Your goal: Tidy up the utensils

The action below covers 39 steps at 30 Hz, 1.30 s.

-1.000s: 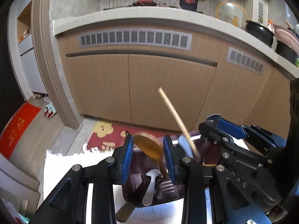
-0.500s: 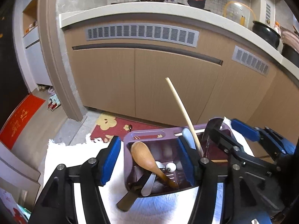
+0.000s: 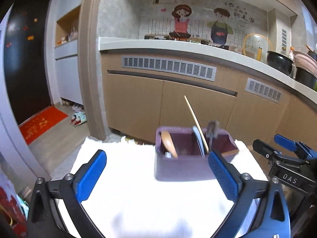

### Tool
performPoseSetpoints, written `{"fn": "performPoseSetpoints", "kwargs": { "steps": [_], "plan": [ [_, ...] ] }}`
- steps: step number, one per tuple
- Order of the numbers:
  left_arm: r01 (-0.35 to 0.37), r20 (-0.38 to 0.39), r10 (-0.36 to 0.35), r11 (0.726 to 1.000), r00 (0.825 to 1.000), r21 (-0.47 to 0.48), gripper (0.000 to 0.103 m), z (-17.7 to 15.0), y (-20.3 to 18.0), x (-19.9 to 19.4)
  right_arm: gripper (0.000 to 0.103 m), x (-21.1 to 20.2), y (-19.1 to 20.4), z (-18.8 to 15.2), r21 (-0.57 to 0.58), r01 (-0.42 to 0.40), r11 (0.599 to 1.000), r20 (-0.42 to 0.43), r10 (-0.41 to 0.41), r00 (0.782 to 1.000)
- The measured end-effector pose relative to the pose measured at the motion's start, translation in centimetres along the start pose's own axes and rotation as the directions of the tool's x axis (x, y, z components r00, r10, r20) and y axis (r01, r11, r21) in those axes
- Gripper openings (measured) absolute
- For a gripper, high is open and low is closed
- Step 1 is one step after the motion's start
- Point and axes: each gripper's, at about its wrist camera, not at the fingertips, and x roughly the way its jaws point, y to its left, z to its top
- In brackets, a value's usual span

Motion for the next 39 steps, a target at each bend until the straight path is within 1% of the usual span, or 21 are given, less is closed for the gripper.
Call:
{"fn": "performPoseSetpoints", "kwargs": {
  "steps": [2,4,7,9,12,15,16,19,22,27,39],
  "plan": [
    [-0.011,0.007,0.011,1.000,1.000,0.003,0.102,-1.8,-0.2,-1.8,0.090,-2.0,0.1,-2.0,-0.017,0.010,1.000,-0.005,-0.011,1.000],
    [-0.007,0.004,0.007,1.000,1.000,0.012,0.102,-4.0,-0.5,-3.6,0.093,-3.5,0.2,-3.9,-0.021,0.012,1.000,-0.013,-0.013,1.000],
    [-0.019,0.007,0.019,0.999,1.000,0.038,0.102,-7.1,-1.3,-6.0,0.094,-6.0,0.1,-7.7,0.012,-0.015,1.000,-0.055,0.015,0.998],
    [-0.046,0.014,0.046,0.997,0.999,0.062,0.103,-9.2,-2.0,-7.5,0.094,-7.3,0.2,-9.7,0.023,-0.021,1.000,-0.067,0.023,0.997],
    [-0.089,0.034,0.087,0.992,0.996,0.086,0.103,-11.3,-3.0,-8.8,0.094,-9.6,0.3,-12.4,0.031,0.007,0.999,-0.043,-0.005,0.999],
    [-0.175,0.044,0.171,0.979,0.984,0.102,0.103,-12.7,-4.0,-9.4,0.094,-11.7,0.2,-14.3,0.051,0.004,0.999,-0.027,-0.003,1.000],
    [-0.175,0.045,0.171,0.979,0.984,0.102,0.103,-13.0,-4.1,-9.6,0.094,-12.3,0.2,-14.8,0.054,0.009,0.998,-0.018,-0.009,1.000],
    [-0.121,0.021,0.120,0.990,0.993,0.075,0.103,-13.4,-4.0,-9.8,0.095,-13.5,0.4,-16.3,0.028,0.041,0.999,0.005,-0.041,0.999],
    [-0.115,0.017,0.114,0.991,0.993,0.072,0.103,-13.6,-4.3,-10.1,0.095,-14.0,0.4,-16.9,0.020,0.051,0.998,0.006,-0.051,0.999],
    [-0.122,0.018,0.121,0.990,0.993,0.077,0.103,-13.6,-4.6,-10.3,0.095,-14.3,-0.1,-16.6,0.033,0.053,0.998,0.018,-0.053,0.998],
    [-0.119,0.005,0.119,0.991,0.993,0.068,0.103,-13.8,-4.3,-10.8,0.095,-14.0,0.0,-16.5,0.029,0.042,0.999,0.012,-0.042,0.999]
  ]
}}
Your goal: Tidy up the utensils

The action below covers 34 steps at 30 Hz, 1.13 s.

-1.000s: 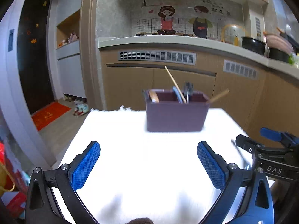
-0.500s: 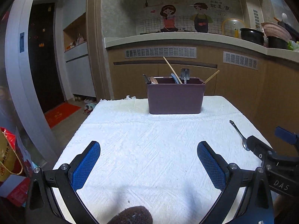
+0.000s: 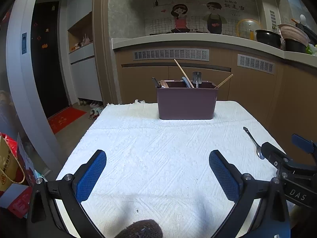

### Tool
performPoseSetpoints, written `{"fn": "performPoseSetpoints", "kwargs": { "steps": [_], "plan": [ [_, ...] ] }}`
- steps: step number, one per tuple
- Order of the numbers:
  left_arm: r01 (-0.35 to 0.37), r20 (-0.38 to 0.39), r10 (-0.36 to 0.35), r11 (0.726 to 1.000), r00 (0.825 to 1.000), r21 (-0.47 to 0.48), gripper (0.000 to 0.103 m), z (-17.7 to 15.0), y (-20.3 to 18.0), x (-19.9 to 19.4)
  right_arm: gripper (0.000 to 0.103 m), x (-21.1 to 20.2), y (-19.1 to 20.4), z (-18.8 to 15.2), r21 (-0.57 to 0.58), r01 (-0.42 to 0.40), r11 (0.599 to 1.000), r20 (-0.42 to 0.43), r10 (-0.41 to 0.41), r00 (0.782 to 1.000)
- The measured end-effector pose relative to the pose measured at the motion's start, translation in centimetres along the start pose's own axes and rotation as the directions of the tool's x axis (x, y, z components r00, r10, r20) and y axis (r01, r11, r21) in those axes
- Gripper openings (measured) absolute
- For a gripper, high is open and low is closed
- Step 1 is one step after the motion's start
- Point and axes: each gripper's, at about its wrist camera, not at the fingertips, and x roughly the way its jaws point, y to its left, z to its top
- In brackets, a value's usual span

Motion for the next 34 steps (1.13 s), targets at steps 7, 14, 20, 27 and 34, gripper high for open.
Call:
{"fn": "performPoseSetpoints", "kwargs": {
  "steps": [7,14,20,27,34],
  "plan": [
    [0.000,-0.003,0.000,1.000,1.000,-0.002,0.103,-0.04,0.10,0.07,0.095,0.06,0.14,-0.07,-0.005,-0.003,1.000,-0.004,0.003,1.000],
    [0.002,-0.004,-0.002,1.000,1.000,-0.004,0.103,-0.14,0.25,0.14,0.095,0.06,0.17,-0.13,-0.008,-0.004,1.000,-0.006,0.004,1.000],
    [0.004,-0.006,-0.004,1.000,1.000,-0.001,0.103,-0.19,0.15,0.13,0.095,0.12,0.09,-0.10,-0.004,-0.005,1.000,-0.007,0.005,1.000],
    [0.006,-0.005,-0.006,1.000,1.000,-0.001,0.103,-0.25,0.20,0.11,0.095,0.12,0.06,-0.11,-0.003,-0.006,1.000,-0.009,0.006,1.000],
    [0.003,-0.001,-0.003,1.000,1.000,0.007,0.103,-0.29,0.33,0.17,0.095,0.26,-0.14,-0.31,0.003,-0.007,1.000,-0.016,0.007,1.000]
  ]
}}
